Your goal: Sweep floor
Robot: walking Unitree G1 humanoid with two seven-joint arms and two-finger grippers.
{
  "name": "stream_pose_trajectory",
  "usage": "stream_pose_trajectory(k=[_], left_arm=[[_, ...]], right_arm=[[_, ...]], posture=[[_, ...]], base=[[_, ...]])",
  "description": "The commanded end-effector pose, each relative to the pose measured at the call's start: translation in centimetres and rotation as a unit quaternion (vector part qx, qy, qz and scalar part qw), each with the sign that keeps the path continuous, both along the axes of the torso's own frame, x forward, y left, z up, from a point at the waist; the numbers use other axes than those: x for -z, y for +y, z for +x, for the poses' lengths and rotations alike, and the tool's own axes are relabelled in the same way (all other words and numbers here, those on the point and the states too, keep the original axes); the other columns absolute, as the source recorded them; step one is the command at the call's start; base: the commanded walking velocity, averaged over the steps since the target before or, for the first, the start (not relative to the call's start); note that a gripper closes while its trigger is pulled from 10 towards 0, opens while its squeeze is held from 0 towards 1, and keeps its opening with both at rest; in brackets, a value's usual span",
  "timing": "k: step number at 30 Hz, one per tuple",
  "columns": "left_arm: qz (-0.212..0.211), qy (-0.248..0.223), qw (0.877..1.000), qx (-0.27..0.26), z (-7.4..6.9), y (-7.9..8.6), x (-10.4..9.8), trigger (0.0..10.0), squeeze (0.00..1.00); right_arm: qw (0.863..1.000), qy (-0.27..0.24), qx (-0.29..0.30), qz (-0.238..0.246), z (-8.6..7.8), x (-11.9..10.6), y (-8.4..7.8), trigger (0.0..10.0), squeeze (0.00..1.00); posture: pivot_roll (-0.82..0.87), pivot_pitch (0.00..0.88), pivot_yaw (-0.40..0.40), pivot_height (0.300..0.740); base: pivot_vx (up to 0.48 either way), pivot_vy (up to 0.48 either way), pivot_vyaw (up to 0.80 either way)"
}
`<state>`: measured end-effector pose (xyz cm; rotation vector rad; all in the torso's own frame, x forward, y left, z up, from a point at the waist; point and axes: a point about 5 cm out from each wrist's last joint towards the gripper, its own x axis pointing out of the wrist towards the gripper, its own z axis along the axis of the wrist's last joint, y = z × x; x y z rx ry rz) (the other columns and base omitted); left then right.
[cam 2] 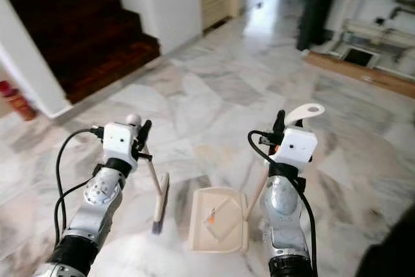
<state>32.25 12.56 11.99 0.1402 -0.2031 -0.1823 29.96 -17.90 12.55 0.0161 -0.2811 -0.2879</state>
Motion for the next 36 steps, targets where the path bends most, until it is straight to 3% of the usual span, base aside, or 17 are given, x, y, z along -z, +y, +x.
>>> stream_pose_trajectory(k=[1,33,36], left_arm=[[0.006,-0.021,1.000,-0.004,0.09,0.19,-0.98,10.0,0.00],[-0.006,-0.017,1.000,-0.013,-0.41,0.01,-0.57,10.0,0.00],[-0.009,-0.018,1.000,-0.014,-0.33,-0.14,-0.62,10.0,0.00]], right_arm=[[1.000,-0.028,-0.007,0.003,0.24,-1.29,0.43,10.0,0.00],[0.999,-0.027,-0.028,0.002,0.48,-1.29,0.95,10.0,0.00],[0.999,-0.030,-0.033,0.014,0.56,-1.38,0.92,10.0,0.00]], posture=[[0.00,0.000,0.038,0.740],[0.00,0.000,0.023,0.740],[0.00,0.000,0.020,0.740]], base=[[0.000,0.000,0.80],[0.000,0.000,0.80],[0.000,0.000,0.00]])
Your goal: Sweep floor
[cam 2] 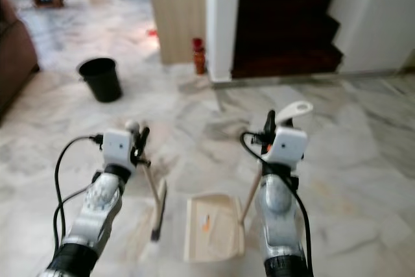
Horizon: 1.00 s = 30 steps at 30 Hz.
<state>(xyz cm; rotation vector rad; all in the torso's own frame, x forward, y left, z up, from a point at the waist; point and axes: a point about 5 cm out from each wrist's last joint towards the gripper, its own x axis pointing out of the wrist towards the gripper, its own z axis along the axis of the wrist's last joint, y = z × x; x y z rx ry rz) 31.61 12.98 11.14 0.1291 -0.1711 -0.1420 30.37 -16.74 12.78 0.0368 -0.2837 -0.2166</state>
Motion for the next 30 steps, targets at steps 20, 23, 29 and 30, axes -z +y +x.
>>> stream_pose_trajectory(k=[20,23,29,30], left_arm=[[-0.005,-0.031,0.999,-0.002,-0.13,-0.41,-1.28,10.0,0.00],[-0.007,-0.026,1.000,-0.007,-0.04,-0.32,-1.18,10.0,0.00],[-0.008,-0.025,1.000,-0.009,-0.03,-0.22,-1.21,10.0,0.00],[-0.008,-0.025,1.000,-0.009,-0.03,-0.21,-1.22,10.0,0.00]], right_arm=[[1.000,-0.019,-0.013,0.020,0.22,-0.98,0.34,10.0,0.00],[1.000,-0.017,-0.013,0.021,0.24,-0.92,0.24,10.0,0.00],[1.000,-0.016,-0.014,0.022,0.21,-0.87,0.18,10.0,0.00],[1.000,-0.015,-0.014,0.022,0.22,-0.86,0.19,10.0,0.00]], posture=[[0.00,0.000,0.018,0.740],[0.01,0.000,0.019,0.740],[0.01,0.000,0.021,0.740],[0.01,0.000,0.021,0.740]], base=[[0.000,0.000,0.00],[0.000,0.000,0.00],[0.000,0.286,0.00],[0.000,0.304,0.00]])
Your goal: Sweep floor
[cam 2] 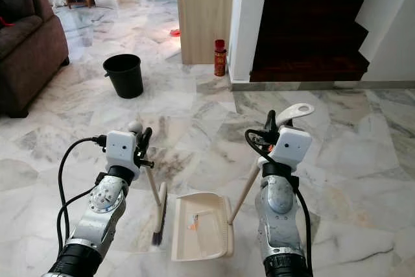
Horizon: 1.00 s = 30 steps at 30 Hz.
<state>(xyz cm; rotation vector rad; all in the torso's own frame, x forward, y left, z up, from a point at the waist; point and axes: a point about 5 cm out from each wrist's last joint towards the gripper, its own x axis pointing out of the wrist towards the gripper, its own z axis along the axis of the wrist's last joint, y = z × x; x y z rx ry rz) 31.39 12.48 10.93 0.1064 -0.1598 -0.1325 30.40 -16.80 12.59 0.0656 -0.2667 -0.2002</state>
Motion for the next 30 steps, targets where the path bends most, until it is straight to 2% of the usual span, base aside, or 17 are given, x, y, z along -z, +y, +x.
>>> stream_pose_trajectory(k=[1,18,24,30], left_arm=[[0.003,-0.032,0.999,-0.005,0.18,0.29,-1.42,10.0,0.00],[0.003,-0.031,1.000,-0.004,0.24,0.21,-1.47,10.0,0.00],[0.003,-0.031,1.000,-0.004,0.28,0.26,-1.51,10.0,0.00],[0.002,-0.032,0.999,-0.006,0.29,0.32,-1.56,10.0,0.00]], right_arm=[[1.000,-0.022,-0.003,0.008,0.19,-1.05,0.27,10.0,0.00],[1.000,-0.020,-0.005,0.012,0.25,-1.01,0.32,10.0,0.00],[1.000,-0.022,-0.005,0.013,0.25,-1.07,0.32,10.0,0.00],[1.000,-0.023,-0.008,0.014,0.34,-1.11,0.39,10.0,0.00]], posture=[[0.01,0.000,0.021,0.740],[0.01,0.000,0.026,0.740],[0.01,0.000,0.026,0.740],[0.01,0.000,0.025,0.740]], base=[[0.000,0.304,0.00],[0.000,0.291,0.00],[0.000,0.000,0.00],[0.000,0.254,0.00]])
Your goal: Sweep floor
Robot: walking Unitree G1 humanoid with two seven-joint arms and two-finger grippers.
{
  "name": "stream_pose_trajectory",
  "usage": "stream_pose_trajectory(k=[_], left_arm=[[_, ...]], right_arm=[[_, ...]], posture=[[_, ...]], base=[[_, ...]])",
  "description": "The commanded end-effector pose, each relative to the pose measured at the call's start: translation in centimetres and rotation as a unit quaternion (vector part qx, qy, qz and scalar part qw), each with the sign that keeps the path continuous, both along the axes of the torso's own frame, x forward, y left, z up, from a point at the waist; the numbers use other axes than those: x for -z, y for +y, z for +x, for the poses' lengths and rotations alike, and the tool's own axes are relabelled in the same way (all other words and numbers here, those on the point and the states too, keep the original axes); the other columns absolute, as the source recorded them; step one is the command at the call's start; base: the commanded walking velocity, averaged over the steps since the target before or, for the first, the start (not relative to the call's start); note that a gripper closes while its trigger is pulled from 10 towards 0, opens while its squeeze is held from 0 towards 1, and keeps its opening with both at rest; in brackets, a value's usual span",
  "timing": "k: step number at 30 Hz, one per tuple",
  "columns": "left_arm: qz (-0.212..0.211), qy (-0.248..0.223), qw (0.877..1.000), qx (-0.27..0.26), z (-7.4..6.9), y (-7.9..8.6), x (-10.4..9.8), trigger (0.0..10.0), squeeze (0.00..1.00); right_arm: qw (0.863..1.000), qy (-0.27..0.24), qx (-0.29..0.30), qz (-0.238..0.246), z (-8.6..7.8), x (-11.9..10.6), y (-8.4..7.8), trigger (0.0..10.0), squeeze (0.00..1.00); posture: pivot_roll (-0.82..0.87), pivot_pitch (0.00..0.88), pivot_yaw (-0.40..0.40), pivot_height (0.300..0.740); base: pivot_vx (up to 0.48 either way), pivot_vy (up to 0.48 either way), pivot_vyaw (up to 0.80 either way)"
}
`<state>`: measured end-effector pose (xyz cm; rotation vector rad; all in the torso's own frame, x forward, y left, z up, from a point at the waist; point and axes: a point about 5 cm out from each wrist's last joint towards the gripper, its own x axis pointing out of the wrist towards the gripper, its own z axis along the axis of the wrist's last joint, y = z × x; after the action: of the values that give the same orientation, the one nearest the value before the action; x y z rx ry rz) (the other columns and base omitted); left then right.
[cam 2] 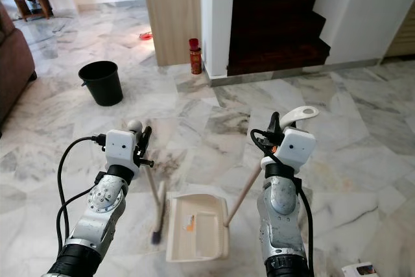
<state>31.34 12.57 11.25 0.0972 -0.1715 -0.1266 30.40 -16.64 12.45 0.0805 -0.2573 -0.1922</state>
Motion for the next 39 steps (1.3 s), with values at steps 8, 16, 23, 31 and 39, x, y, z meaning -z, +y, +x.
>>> stream_pose_trajectory(k=[8,16,23,31,39], left_arm=[[0.006,-0.026,1.000,-0.004,0.28,0.20,-1.24,10.0,0.00],[0.005,-0.025,1.000,-0.004,0.28,0.14,-1.26,10.0,0.00],[0.005,-0.026,1.000,-0.003,0.28,0.11,-1.29,10.0,0.00],[0.007,-0.044,0.999,-0.009,0.26,0.18,-1.75,10.0,0.00],[0.004,-0.054,0.999,-0.007,0.16,0.21,-2.06,10.0,0.00]], right_arm=[[1.000,-0.029,-0.008,-0.002,0.30,-1.32,0.40,10.0,0.00],[0.999,-0.031,-0.008,0.006,0.37,-1.37,0.37,10.0,0.00],[0.999,-0.031,-0.008,0.006,0.35,-1.37,0.41,10.0,0.00],[0.999,-0.033,-0.011,0.007,0.42,-1.46,0.49,10.0,0.00],[0.999,-0.032,-0.014,0.010,0.44,-1.41,0.63,10.0,0.00]], posture=[[0.01,0.000,0.025,0.740],[0.01,0.000,0.025,0.740],[0.01,0.000,0.025,0.740],[0.01,0.000,0.023,0.740],[0.01,0.000,0.024,0.740]], base=[[0.000,0.261,0.06],[0.000,0.266,0.18],[0.000,0.265,0.00],[0.000,0.100,0.00],[0.000,0.000,0.00]])
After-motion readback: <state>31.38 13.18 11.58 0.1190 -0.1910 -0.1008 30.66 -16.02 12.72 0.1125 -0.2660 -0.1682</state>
